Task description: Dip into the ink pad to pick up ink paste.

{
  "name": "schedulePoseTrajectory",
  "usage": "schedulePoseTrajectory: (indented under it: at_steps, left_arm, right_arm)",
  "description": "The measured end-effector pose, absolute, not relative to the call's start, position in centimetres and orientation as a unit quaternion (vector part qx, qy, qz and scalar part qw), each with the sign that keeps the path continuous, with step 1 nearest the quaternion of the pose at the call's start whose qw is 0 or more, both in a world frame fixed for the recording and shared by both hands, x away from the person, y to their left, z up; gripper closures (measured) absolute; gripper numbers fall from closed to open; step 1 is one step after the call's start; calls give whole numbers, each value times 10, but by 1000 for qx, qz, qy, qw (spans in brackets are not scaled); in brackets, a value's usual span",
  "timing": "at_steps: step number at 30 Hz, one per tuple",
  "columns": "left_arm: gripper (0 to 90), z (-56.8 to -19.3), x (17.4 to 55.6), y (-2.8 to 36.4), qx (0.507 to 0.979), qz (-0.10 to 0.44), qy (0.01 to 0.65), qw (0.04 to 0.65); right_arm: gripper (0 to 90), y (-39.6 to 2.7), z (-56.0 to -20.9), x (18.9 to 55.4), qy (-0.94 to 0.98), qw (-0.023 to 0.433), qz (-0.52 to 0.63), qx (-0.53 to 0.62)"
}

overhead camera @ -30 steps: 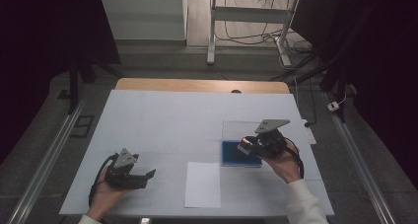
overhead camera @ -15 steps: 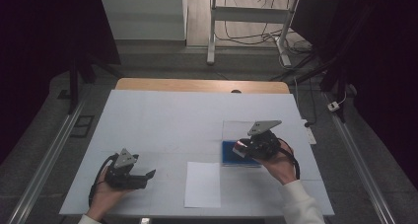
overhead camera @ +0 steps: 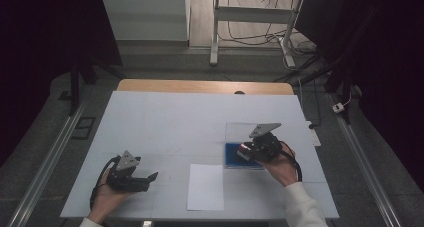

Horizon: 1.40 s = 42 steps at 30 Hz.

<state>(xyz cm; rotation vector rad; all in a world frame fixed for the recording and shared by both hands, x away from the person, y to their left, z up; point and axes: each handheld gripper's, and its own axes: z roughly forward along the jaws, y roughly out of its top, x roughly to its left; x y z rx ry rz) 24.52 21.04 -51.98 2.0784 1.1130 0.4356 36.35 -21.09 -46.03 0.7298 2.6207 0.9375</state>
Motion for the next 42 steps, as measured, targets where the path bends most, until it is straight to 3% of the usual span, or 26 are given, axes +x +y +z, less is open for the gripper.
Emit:
schedulePoseTrajectory:
  at_steps: [42]
  left_arm:
    - [168,-520,244,209,811,176,428,359]
  right_arm:
    - [698,-203,-472,369,913,131,276,269]
